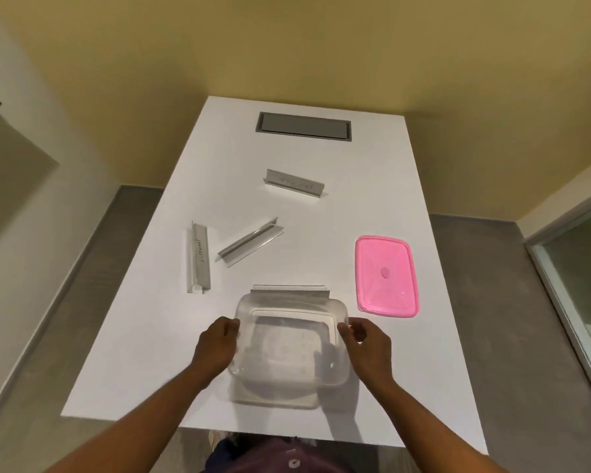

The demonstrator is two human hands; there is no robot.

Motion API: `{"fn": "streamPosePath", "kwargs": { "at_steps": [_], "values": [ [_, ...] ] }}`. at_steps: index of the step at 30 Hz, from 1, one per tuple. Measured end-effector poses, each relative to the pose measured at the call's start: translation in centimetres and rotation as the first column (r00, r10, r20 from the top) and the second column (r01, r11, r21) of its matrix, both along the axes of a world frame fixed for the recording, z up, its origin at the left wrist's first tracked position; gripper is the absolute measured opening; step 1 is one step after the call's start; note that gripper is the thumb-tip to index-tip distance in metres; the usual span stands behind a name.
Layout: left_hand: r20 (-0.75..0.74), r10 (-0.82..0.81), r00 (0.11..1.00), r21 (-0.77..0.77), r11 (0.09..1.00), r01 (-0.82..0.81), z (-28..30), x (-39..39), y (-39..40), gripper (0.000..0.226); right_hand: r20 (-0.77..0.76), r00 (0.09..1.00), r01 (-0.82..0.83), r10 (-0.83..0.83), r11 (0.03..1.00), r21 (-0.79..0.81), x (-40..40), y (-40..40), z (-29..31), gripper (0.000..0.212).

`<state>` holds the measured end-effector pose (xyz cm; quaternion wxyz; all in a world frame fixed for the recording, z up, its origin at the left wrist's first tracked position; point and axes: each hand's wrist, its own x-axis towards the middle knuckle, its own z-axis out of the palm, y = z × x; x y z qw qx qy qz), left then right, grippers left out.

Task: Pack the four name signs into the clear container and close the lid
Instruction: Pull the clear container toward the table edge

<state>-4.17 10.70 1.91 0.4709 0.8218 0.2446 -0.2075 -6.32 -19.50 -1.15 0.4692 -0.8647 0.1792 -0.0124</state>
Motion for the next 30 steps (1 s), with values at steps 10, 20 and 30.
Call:
{"fn": "streamPosePath", "kwargs": {
  "at_steps": [10, 20, 30],
  "values": [
    [-0.029, -0.067, 0.997, 0.000, 0.998, 0.067, -0.6, -0.2, 6.0, 0.026, -0.119, 0.993, 0.020, -0.022, 1.000, -0.019, -1.6, 6.0, -1.2, 0.008],
    [-0.070, -0.172, 0.983, -0.007, 0.985, 0.172, -1.8, -0.8, 8.2, 0.026, -0.138, 0.990, 0.023, -0.042, 0.990, -0.141, -2.3, 8.3, -1.9, 0.020],
    [-0.086, -0.233, 0.969, -0.023, 0.972, 0.232, -2.4, -0.9, 8.7, 0.027, -0.212, 0.976, 0.007, -0.042, 0.987, -0.163, -3.0, 7.6, -3.0, 0.025]
  ]
}}
